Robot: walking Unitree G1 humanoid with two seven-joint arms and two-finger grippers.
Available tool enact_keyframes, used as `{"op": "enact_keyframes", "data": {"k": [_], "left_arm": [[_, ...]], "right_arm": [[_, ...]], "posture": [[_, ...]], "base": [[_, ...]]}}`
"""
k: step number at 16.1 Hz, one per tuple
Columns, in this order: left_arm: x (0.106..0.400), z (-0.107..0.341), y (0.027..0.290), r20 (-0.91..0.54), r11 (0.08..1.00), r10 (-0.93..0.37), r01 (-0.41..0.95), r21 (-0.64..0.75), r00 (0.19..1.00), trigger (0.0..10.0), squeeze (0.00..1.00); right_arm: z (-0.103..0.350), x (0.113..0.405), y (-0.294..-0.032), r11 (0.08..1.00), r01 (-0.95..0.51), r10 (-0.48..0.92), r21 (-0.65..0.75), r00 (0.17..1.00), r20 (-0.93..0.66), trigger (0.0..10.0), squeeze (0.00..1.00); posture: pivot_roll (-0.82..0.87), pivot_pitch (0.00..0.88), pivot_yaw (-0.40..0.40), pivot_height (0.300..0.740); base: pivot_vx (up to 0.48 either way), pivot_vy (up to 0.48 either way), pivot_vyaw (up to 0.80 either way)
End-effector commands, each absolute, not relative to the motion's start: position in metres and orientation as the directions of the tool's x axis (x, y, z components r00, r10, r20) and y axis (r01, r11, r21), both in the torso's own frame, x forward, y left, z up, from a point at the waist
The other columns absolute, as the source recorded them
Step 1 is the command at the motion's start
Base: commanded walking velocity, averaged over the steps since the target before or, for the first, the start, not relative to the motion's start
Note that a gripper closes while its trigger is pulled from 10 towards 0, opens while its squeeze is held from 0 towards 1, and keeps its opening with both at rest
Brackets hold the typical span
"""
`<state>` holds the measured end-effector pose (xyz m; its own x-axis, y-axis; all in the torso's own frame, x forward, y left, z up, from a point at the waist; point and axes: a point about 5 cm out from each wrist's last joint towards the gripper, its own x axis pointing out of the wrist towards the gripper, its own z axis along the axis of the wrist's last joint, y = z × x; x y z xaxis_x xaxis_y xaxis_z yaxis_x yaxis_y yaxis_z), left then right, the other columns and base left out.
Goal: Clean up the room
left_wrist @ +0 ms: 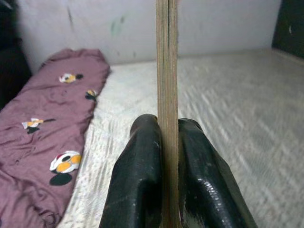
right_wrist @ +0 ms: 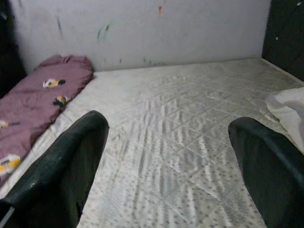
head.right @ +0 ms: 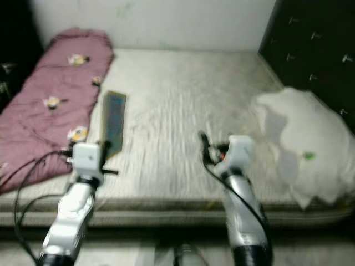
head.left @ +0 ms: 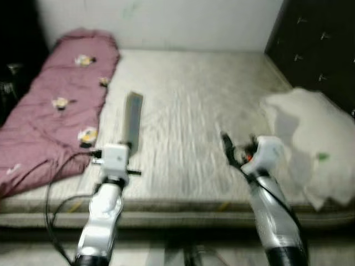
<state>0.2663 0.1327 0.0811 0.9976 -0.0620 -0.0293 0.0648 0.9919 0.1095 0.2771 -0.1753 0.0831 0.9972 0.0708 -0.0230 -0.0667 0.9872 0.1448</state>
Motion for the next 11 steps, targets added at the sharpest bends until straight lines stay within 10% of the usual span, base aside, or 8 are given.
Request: {"op": "enact_keyframes", "data": {"k": [1,11], "left_arm": [[0.268,0.0871,0.1353,0.002,0.993,-0.049,0.048,0.107,0.999,10.0,0.0],[0.2669,0.0876,0.1338,0.007,0.994,-0.054,0.053,0.098,0.999,10.0,0.0]], "right_arm": [[0.0945,0.2855,-0.1682,0.985,-0.101,0.1,0.138,0.995,0.016,10.0,0.0],[0.0947,0.2861,-0.1684,0.985,-0.111,0.11,0.13,0.994,0.014,10.0,0.0]], "posture": [[-0.03,0.0,0.002,0.74],[-0.03,0.0,-0.005,0.74]], "base": [[0.0,0.0,0.0],[0.0,-0.178,0.0]]}}
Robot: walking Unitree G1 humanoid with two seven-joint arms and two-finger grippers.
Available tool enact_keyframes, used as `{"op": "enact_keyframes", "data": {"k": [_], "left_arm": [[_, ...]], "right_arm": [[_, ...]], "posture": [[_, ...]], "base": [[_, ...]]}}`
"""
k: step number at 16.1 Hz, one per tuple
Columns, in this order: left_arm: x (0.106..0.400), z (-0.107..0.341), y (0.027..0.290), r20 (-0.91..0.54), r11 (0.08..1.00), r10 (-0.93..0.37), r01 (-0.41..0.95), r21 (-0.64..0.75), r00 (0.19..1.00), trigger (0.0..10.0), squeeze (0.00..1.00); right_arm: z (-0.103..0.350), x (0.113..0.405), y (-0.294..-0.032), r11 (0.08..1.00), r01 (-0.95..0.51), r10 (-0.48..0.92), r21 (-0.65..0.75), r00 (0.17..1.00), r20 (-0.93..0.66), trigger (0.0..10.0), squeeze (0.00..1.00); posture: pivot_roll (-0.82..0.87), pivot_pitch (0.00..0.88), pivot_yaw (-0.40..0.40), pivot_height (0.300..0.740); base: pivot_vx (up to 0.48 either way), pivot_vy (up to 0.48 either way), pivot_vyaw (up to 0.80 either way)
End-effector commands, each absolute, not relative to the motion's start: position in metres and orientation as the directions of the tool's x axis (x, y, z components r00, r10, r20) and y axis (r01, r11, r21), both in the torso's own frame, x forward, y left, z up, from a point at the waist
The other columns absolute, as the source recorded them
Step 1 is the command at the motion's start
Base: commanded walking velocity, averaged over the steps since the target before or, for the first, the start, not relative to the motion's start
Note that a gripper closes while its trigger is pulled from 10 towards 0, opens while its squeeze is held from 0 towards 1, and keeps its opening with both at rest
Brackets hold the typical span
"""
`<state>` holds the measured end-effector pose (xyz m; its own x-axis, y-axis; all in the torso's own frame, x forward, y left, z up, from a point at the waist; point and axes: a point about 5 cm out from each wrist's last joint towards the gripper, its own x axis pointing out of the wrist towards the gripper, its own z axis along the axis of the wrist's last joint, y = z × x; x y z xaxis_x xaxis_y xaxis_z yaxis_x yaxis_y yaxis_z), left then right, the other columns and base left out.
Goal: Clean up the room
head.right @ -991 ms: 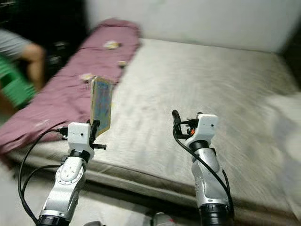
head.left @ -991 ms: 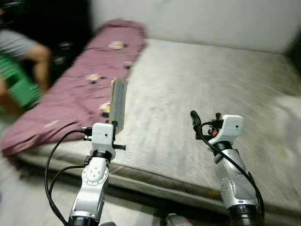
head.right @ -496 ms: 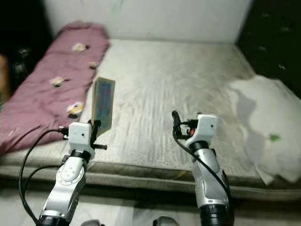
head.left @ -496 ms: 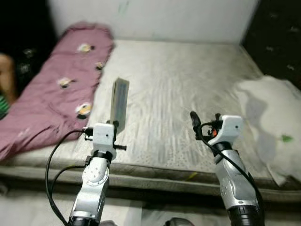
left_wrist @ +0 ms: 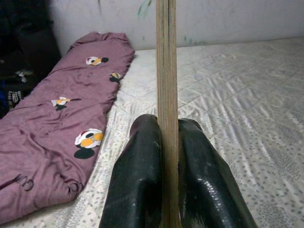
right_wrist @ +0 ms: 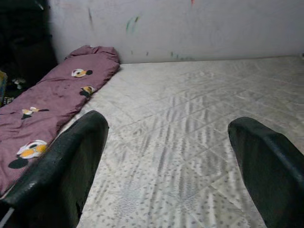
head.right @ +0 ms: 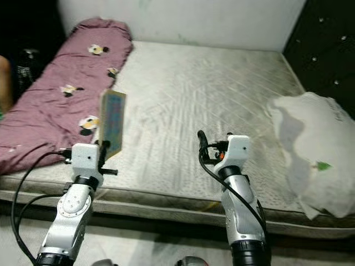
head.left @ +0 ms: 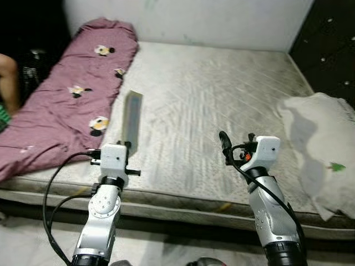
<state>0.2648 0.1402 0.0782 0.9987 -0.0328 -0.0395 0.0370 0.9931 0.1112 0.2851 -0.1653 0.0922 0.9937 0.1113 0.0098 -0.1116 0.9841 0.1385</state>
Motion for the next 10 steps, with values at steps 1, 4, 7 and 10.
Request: {"op": "enact_keyframes", "data": {"k": [1,4,7,10], "left_arm": [[0.2667,0.0877,0.1337,0.008,0.994,-0.053,0.052,0.094,0.999,10.0,0.0],[0.2661,0.0872,0.1335,0.006,0.994,-0.053,0.052,0.093,0.999,10.0,0.0],[0.2657,0.0868,0.1331,0.004,0.994,-0.056,0.055,0.091,0.998,10.0,0.0],[0.2656,0.0873,0.1325,0.01,0.995,-0.055,0.054,0.089,0.998,10.0,0.0]], "right_arm": [[0.0948,0.2859,-0.1687,0.986,-0.11,0.109,0.128,0.994,0.014,10.0,0.0],[0.0942,0.285,-0.1688,0.986,-0.109,0.108,0.128,0.994,0.012,10.0,0.0],[0.0938,0.2841,-0.1688,0.986,-0.109,0.108,0.127,0.994,0.009,10.0,0.0],[0.0935,0.2839,-0.169,0.986,-0.108,0.108,0.126,0.994,0.007,10.0,0.0]], "posture": [[-0.04,0.0,-0.004,0.74],[-0.04,0.0,-0.003,0.74],[-0.04,0.0,-0.004,0.74],[-0.04,0.0,-0.005,0.74]], "base": [[0.0,-0.48,0.0],[0.0,-0.48,0.0],[0.0,-0.48,0.0],[0.0,-0.203,0.0]]}}
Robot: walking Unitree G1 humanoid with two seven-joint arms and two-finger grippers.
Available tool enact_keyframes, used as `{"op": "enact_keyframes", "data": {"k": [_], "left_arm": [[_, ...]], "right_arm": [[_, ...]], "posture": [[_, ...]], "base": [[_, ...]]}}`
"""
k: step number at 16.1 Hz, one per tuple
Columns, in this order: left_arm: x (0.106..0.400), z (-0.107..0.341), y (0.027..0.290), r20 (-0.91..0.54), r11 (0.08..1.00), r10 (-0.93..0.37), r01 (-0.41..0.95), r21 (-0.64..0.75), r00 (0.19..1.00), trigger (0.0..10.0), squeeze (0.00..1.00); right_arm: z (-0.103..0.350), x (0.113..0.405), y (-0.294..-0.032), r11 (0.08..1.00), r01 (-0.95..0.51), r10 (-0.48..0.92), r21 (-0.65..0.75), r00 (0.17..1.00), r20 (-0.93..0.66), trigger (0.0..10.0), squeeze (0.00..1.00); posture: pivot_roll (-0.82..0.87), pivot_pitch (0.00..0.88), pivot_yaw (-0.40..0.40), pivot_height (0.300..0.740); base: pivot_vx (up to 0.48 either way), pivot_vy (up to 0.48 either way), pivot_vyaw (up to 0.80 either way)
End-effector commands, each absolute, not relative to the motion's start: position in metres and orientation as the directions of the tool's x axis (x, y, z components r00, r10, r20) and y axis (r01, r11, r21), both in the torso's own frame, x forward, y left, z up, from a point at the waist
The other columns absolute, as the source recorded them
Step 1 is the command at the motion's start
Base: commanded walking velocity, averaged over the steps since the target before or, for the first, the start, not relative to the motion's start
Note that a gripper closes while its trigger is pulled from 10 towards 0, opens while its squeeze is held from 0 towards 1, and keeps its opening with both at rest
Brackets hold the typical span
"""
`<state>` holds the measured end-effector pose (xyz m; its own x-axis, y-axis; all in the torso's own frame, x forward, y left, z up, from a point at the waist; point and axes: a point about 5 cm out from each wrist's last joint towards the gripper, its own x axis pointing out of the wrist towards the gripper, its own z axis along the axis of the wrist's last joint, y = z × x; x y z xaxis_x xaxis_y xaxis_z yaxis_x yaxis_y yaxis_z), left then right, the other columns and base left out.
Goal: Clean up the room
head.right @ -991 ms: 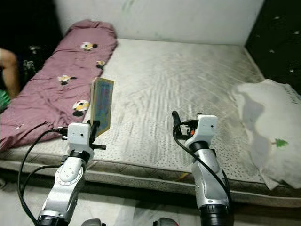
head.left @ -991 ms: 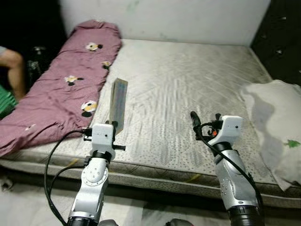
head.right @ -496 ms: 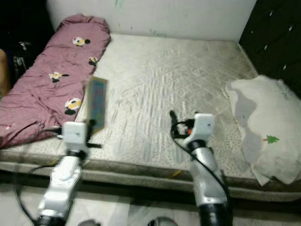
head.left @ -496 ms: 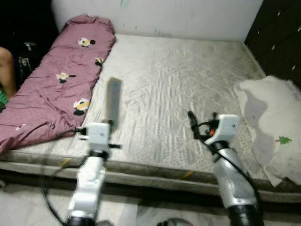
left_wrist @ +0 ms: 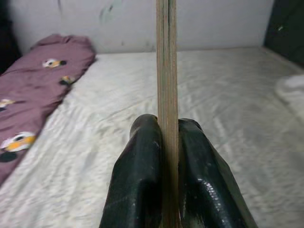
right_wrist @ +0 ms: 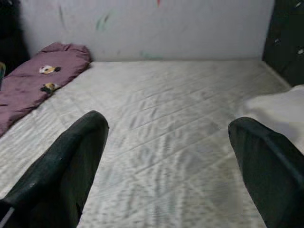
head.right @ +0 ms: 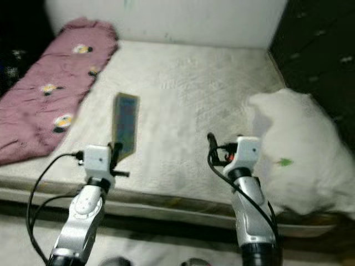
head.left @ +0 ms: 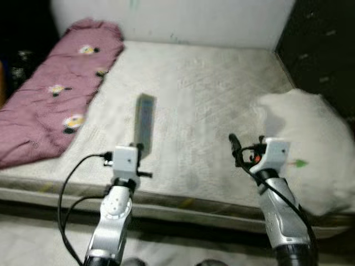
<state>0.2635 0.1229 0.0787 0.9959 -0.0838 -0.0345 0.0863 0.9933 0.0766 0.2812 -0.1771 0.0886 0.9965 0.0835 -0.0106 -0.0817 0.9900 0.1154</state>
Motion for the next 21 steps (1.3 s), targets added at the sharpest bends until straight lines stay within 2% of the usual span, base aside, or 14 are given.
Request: {"op": "enact_keyframes", "data": {"k": [1,5,19,21], "left_arm": [[0.265,0.0874,0.1319,0.012,0.996,-0.069,0.068,0.062,0.998,10.0,0.0],[0.2631,0.0895,0.1297,0.026,0.993,-0.106,0.105,0.045,0.994,10.0,0.0],[0.2619,0.0886,0.1292,0.021,0.992,-0.123,0.122,0.039,0.992,10.0,0.0],[0.2626,0.0853,0.1316,0.007,0.994,-0.083,0.082,0.069,0.997,10.0,0.0]], "right_arm": [[0.0928,0.2837,-0.1692,0.986,-0.106,0.107,0.125,0.994,0.005,10.0,0.0],[0.0918,0.2823,-0.169,0.986,-0.105,0.106,0.126,0.994,0.002,10.0,0.0],[0.0909,0.2813,-0.1703,0.988,-0.098,0.099,0.123,0.995,-0.003,10.0,0.0],[0.0903,0.2807,-0.1711,0.988,-0.093,0.094,0.122,0.996,-0.005,10.0,0.0]], "posture": [[-0.04,0.0,-0.005,0.74],[-0.04,0.001,-0.001,0.74],[-0.04,0.005,0.0,0.74],[-0.04,0.007,-0.001,0.74]], "base": [[0.0,0.0,0.0],[0.066,0.0,0.0],[0.343,0.0,0.0],[0.122,0.0,0.0]]}}
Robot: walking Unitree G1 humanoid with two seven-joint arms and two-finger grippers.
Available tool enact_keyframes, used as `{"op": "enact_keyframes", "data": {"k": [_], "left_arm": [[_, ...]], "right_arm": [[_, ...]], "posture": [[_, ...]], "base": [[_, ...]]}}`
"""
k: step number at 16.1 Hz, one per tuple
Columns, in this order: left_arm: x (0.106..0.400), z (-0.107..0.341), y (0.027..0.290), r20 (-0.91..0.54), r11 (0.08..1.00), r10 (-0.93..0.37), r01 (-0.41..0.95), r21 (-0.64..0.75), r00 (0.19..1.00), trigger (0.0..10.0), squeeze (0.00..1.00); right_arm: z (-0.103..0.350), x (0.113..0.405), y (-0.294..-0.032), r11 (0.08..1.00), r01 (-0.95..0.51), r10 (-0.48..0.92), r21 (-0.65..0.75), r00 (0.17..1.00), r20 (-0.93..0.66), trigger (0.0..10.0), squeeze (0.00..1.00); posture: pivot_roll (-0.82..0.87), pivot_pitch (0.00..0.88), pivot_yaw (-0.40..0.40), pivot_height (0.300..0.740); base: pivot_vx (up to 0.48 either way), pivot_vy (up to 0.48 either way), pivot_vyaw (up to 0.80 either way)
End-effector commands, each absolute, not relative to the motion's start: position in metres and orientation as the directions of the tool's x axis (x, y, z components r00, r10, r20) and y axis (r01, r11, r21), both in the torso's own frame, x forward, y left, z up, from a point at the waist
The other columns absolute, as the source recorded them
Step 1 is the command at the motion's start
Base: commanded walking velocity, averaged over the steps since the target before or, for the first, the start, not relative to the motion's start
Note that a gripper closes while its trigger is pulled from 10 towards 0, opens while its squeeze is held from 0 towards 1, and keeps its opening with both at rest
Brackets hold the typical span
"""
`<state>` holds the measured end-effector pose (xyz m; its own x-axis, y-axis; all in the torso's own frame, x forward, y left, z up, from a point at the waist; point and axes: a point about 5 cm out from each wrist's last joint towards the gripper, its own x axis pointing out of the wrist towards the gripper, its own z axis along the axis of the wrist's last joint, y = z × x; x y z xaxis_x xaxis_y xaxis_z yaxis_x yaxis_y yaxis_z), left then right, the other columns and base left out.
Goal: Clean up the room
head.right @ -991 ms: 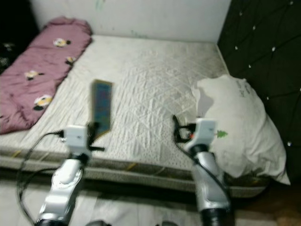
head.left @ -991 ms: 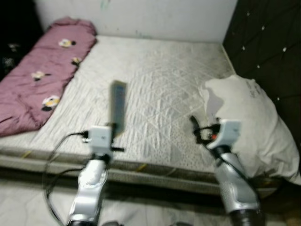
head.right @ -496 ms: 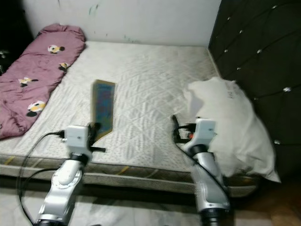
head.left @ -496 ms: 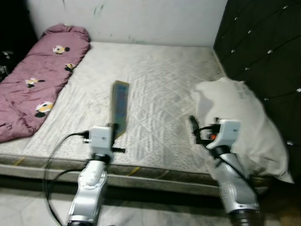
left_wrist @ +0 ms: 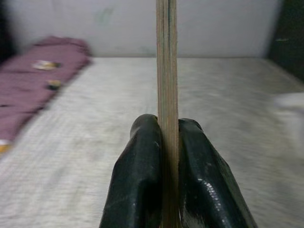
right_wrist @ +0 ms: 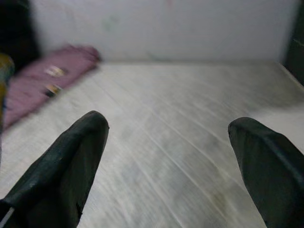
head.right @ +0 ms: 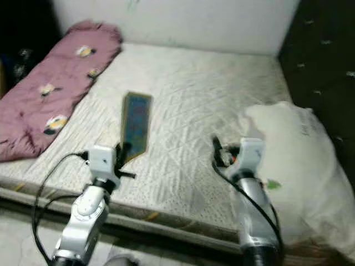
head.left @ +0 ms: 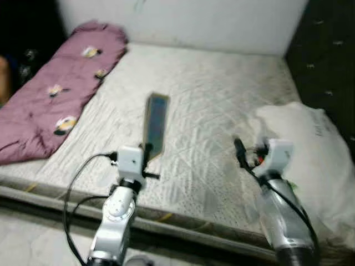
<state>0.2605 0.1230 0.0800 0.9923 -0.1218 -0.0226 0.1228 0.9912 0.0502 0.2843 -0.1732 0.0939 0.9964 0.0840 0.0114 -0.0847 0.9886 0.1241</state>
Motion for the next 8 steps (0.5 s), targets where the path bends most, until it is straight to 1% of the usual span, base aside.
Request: {"op": "enact_keyframes", "data": {"k": [1,4,5,8], "left_arm": [[0.2628,0.0839,0.132,-0.001,0.995,-0.07,0.07,0.072,0.998,10.0,0.0],[0.2629,0.0841,0.1323,-0.003,0.994,-0.072,0.072,0.081,0.997,10.0,0.0],[0.2629,0.0846,0.1336,0.004,0.992,-0.059,0.059,0.113,0.998,10.0,0.0],[0.2632,0.0844,0.1354,0.009,0.988,-0.04,0.038,0.151,0.999,10.0,0.0]], "right_arm": [[0.09,0.2806,-0.1715,0.989,-0.091,0.092,0.121,0.996,-0.006,10.0,0.0],[0.0894,0.2807,-0.1719,0.989,-0.087,0.089,0.121,0.996,-0.01,10.0,0.0],[0.089,0.2809,-0.1721,0.989,-0.086,0.089,0.119,0.996,-0.014,10.0,0.0],[0.0887,0.2813,-0.172,0.989,-0.086,0.089,0.118,0.996,-0.015,10.0,0.0]], "posture": [[-0.04,0.007,-0.001,0.74],[-0.04,0.007,-0.002,0.74],[-0.04,0.006,-0.002,0.74],[-0.04,0.006,-0.003,0.74]], "base": [[0.0,0.0,0.0],[0.0,0.0,0.0],[0.0,0.0,-0.8],[0.0,0.0,-0.8]]}}
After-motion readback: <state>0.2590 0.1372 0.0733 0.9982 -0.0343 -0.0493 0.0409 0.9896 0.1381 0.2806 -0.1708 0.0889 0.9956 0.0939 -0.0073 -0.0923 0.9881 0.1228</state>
